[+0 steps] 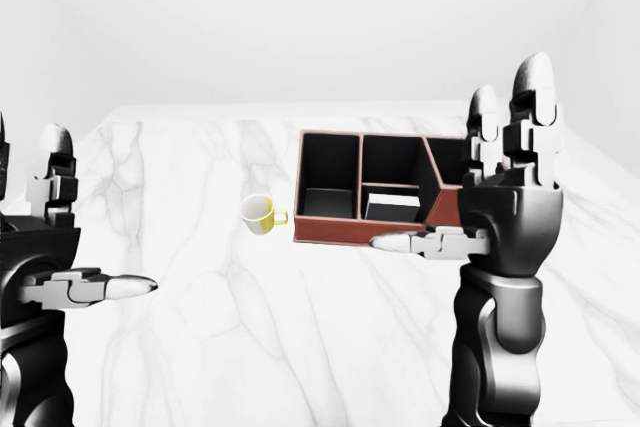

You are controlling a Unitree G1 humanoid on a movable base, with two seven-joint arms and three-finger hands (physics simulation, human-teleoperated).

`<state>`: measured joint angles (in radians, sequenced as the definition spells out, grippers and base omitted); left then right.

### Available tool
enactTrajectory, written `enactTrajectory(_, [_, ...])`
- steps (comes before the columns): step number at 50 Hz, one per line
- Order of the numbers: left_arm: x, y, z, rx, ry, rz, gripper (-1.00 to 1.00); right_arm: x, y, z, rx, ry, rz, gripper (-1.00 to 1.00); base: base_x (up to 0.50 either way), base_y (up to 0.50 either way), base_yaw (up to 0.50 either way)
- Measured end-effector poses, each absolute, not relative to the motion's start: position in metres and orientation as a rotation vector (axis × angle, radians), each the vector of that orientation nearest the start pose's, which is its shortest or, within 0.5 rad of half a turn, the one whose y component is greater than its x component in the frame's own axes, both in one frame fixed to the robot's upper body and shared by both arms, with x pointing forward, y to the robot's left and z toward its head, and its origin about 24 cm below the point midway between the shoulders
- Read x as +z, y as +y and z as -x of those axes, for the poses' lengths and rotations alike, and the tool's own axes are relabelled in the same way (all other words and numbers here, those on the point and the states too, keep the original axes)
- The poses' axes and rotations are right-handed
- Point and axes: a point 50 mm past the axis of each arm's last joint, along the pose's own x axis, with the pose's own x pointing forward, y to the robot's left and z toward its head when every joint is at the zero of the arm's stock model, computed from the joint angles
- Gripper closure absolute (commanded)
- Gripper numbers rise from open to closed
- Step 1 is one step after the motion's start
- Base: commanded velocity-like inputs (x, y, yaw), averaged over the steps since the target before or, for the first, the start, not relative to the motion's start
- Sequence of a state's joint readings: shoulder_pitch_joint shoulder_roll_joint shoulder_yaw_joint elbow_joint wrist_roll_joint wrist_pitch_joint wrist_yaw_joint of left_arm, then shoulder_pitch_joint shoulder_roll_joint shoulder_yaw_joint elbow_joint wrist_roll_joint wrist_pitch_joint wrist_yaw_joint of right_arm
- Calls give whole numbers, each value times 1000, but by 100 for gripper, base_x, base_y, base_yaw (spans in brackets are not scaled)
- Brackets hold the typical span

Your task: Pick up the book and place it in the caddy.

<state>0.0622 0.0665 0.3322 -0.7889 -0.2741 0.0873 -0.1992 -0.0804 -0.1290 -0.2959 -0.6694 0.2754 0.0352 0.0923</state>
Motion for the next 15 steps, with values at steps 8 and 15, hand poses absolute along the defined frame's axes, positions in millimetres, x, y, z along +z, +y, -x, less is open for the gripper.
enactTrajectory(8, [202,207,-177,5,-702,14,-100,228,-211,-193,-37,-819,-73,-100,0,0,0])
enactTrajectory(15, [203,209,-169,7,-720,39,-100,242,-216,-179,-36,-899,-110,-100,0,0,0])
